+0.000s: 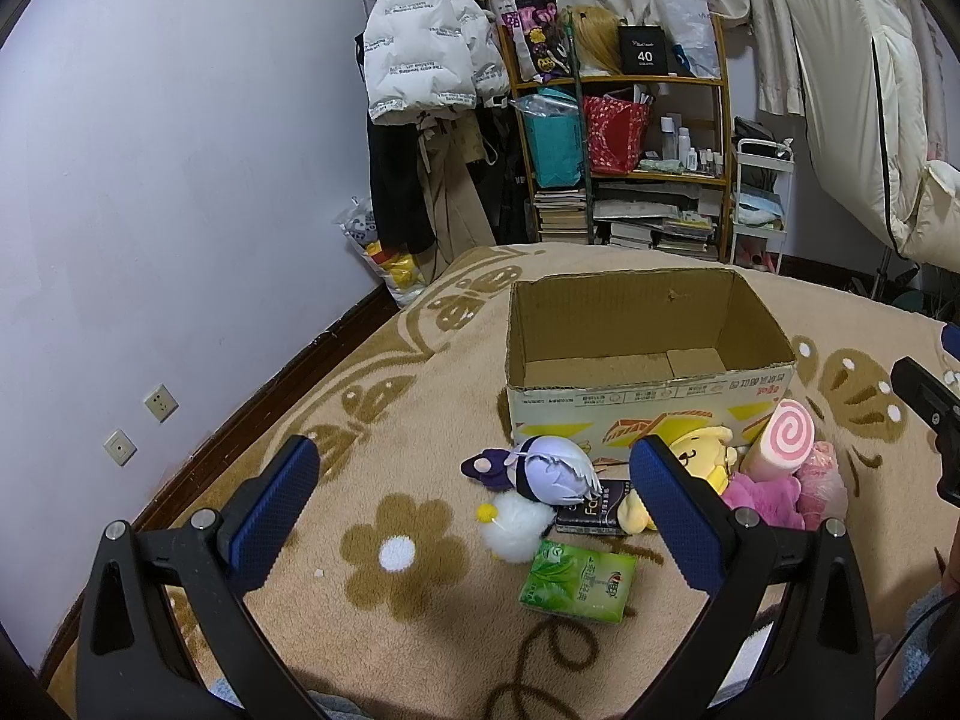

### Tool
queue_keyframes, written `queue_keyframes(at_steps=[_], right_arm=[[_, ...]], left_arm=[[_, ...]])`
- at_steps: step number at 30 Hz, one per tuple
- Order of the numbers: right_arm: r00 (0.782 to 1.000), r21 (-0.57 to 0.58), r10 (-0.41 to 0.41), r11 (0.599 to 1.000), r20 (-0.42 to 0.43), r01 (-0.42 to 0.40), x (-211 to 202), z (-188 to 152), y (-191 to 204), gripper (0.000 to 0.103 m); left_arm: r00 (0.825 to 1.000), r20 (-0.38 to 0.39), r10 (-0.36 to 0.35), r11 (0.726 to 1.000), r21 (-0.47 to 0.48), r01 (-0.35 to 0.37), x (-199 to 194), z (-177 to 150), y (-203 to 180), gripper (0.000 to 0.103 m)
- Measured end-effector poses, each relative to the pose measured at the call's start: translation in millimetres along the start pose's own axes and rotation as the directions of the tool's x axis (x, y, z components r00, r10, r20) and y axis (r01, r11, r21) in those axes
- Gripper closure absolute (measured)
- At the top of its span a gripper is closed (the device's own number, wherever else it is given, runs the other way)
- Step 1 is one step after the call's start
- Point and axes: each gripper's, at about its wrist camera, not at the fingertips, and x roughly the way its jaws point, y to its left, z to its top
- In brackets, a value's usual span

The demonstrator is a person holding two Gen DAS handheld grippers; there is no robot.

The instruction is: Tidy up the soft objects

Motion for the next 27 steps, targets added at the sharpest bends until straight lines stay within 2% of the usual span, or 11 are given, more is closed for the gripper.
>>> queue_keyframes(at_steps=[21,27], right_arm=[[1.000,-0.001,0.001,1.000,-0.004,-0.001,2,-1,1,0.000],[1.000,0.005,0.018,1.000,-0.015,-0.018,2,0,2,0.000]], left_arm=[[1.000,-0.006,0.001,1.000,0.003,-0.001,3,-5,0,0.001],[0.999,-0.048,-0.002,1.000,0.019,0.003,12,-15,1,0.001]])
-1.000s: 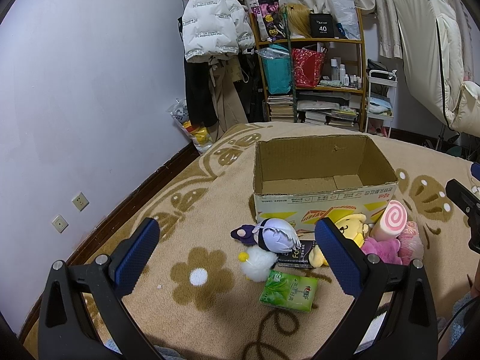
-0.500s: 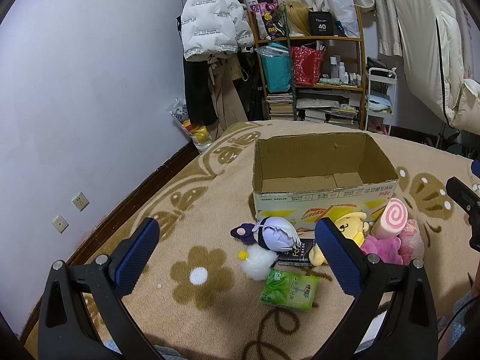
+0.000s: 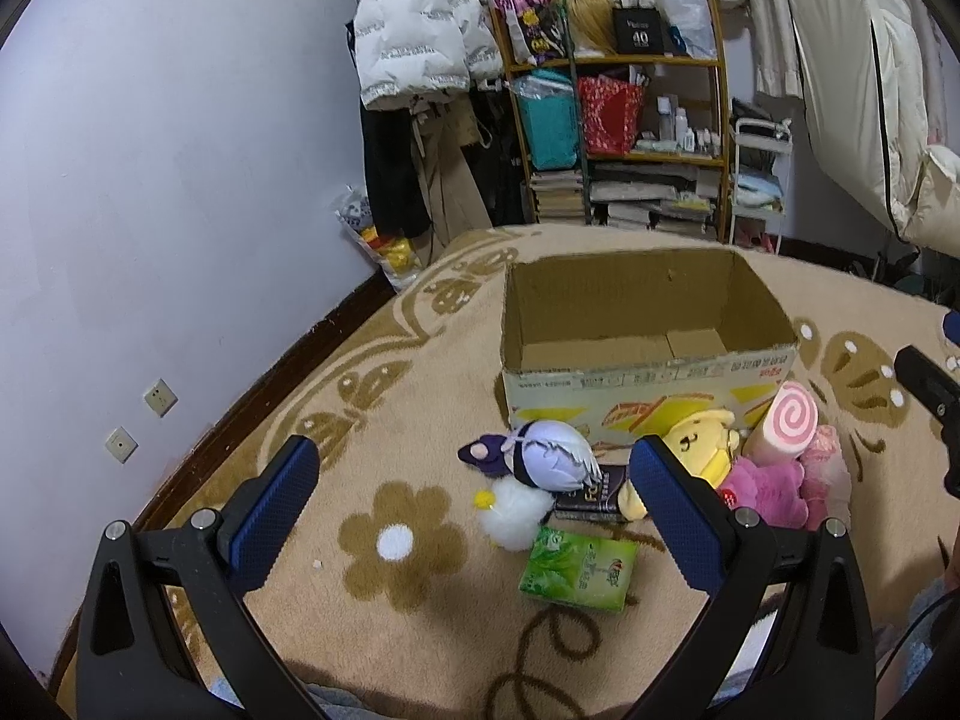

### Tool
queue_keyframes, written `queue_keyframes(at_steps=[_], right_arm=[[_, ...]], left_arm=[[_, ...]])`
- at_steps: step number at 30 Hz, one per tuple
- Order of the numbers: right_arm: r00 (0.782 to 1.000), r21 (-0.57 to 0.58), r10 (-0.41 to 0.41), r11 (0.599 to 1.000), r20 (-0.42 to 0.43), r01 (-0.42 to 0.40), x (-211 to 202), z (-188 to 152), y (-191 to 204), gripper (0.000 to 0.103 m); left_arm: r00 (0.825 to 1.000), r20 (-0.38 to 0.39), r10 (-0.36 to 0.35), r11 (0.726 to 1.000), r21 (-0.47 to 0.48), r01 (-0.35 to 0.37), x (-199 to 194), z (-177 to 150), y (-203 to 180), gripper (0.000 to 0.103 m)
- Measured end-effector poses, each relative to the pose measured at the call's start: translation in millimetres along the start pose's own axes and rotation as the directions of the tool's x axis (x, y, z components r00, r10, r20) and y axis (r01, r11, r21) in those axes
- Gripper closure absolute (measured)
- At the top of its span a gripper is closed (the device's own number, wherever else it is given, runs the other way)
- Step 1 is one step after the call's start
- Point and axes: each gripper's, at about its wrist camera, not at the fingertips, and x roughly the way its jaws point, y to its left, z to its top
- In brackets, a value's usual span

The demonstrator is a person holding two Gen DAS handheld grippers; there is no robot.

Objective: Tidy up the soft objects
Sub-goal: 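Lower the left tool to the green tissue pack while the right tool lowers to the pink roll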

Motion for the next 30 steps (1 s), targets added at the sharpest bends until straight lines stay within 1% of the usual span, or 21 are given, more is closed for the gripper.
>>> queue_keyframes(at_steps=[1,2,3,5,7,10,16,18,21,25,27,29,30], right_arm=[[1.000,-0.002,-0.004,1.000,-0.005,0.004,-1,-10,4,0.000],[1.000,-0.004,-0.006,1.000,-0.010,0.006,-1,-11,5,0.000],[1.000,-0.005,-0.006,1.000,-0.013,0.006,7,-7,6,0.000],[0.999,-0.003,-0.011,1.000,-0.032,0.011,9,-7,2,0.000],[0.997,0.005,-0.030,1.000,-0.069,0.031,19,-9,0,0.000],[0.992,0.032,-0.036,0.999,-0.125,0.041,28,-12,-7,0.000],[0.979,0.113,0.007,0.993,-0.205,0.016,41,-11,-23,0.000],[0.970,0.130,0.011,0.991,-0.242,0.021,52,-11,-25,0.000],[0.958,0.154,0.020,0.988,-0.286,0.025,62,-15,-30,0.000],[0.938,0.177,0.022,0.983,-0.345,0.042,77,-21,-34,0.000],[0.925,0.200,0.031,0.979,-0.379,0.049,87,-25,-38,0.000],[0.911,0.213,0.027,0.975,-0.411,0.067,93,-29,-43,0.001],[0.898,0.218,0.014,0.972,-0.441,0.092,98,-34,-47,0.001]], left_arm=[[1.000,-0.014,-0.001,1.000,0.008,0.001,2,-1,-1,0.001],[1.000,-0.025,-0.005,1.000,0.013,0.005,3,0,-3,0.001],[0.999,-0.037,-0.011,1.000,0.017,0.012,5,1,-4,0.001],[0.998,-0.060,-0.024,0.999,0.025,0.025,8,2,-5,0.001],[0.995,-0.090,-0.038,0.999,0.027,0.041,13,4,-6,0.001],[0.989,-0.133,-0.061,0.998,0.021,0.064,20,8,-10,0.001],[0.976,-0.206,-0.075,0.996,0.027,0.082,37,11,-16,0.001],[0.968,-0.237,-0.085,0.996,0.020,0.093,45,12,-18,0.001],[0.950,-0.292,-0.109,0.993,0.002,0.114,59,11,-20,0.001],[0.933,-0.342,-0.114,0.993,-0.003,0.120,78,7,-24,0.001],[0.920,-0.372,-0.122,0.992,-0.012,0.126,87,4,-26,0.001],[0.901,-0.411,-0.137,0.990,-0.026,0.139,98,0,-27,0.001],[0.889,-0.431,-0.153,0.988,-0.038,0.152,103,-3,-27,0.001]])
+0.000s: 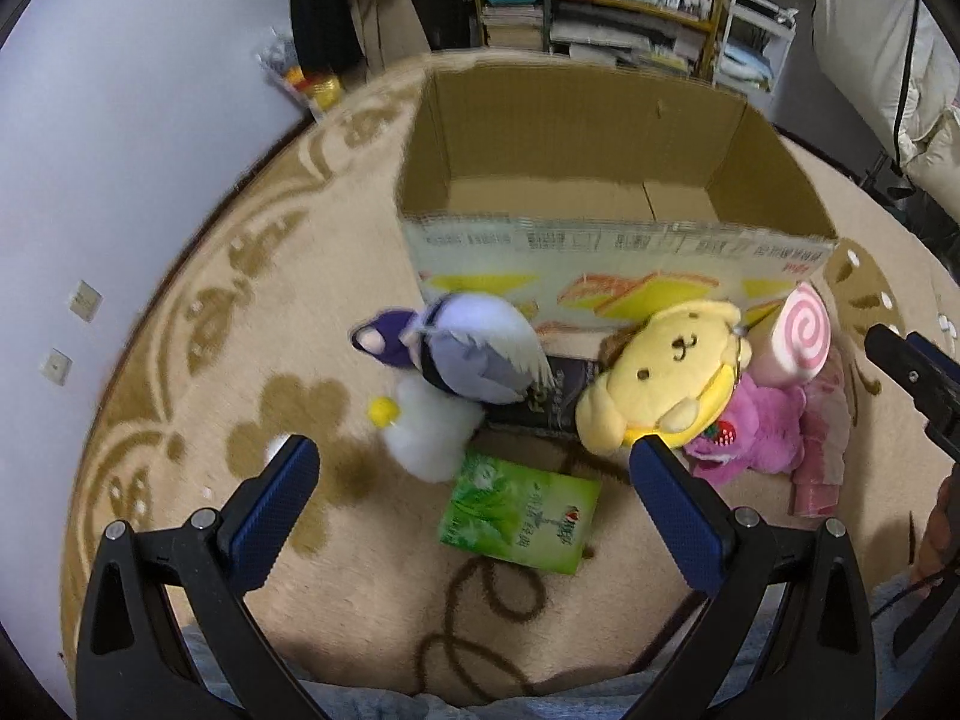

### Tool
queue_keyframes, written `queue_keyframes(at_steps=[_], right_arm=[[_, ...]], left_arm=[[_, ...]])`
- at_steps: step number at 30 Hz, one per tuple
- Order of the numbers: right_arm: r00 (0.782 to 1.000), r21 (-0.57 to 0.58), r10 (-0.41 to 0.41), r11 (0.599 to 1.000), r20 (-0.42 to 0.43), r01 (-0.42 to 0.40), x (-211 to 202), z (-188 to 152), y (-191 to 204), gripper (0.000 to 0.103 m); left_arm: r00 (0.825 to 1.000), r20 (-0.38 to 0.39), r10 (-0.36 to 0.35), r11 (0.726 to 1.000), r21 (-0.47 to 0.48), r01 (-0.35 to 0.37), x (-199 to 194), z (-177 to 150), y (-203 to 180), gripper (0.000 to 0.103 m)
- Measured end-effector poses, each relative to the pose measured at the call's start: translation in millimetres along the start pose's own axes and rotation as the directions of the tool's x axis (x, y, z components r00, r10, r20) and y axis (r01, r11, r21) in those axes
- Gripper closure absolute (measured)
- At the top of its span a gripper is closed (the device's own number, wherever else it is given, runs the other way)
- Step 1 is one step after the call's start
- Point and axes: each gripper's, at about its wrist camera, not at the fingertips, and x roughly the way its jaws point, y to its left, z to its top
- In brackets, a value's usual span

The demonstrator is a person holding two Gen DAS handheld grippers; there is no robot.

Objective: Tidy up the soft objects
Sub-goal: 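Lower the left tool to the green tissue pack while the right tool lowers to the pink roll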

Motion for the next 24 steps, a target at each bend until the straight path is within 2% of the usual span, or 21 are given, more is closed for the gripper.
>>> queue_keyframes(at_steps=[2,10,16,19,24], right_arm=[[0.999,0.019,-0.006,1.000,-0.033,0.006,7,-2,-6,0.001],[0.986,0.056,-0.032,0.998,-0.165,0.042,36,-9,-23,0.001],[0.974,0.081,-0.040,0.995,-0.222,0.059,55,-11,-35,0.011],[0.967,0.098,-0.047,0.992,-0.252,0.074,63,-13,-40,0.025],[0.957,0.113,-0.047,0.990,-0.287,0.082,74,-16,-47,0.031]], left_arm=[[0.999,-0.032,-0.020,1.000,-0.007,0.020,9,-2,0,0.001],[0.991,-0.131,-0.026,1.000,0.013,0.028,41,-6,-6,0.001],[0.981,-0.196,-0.013,0.999,0.038,0.021,61,-8,-10,0.001],[0.974,-0.228,0.001,0.998,0.055,0.012,72,-10,-10,0.001],[0.966,-0.257,-0.020,0.999,0.039,0.031,82,-9,-7,0.001]])
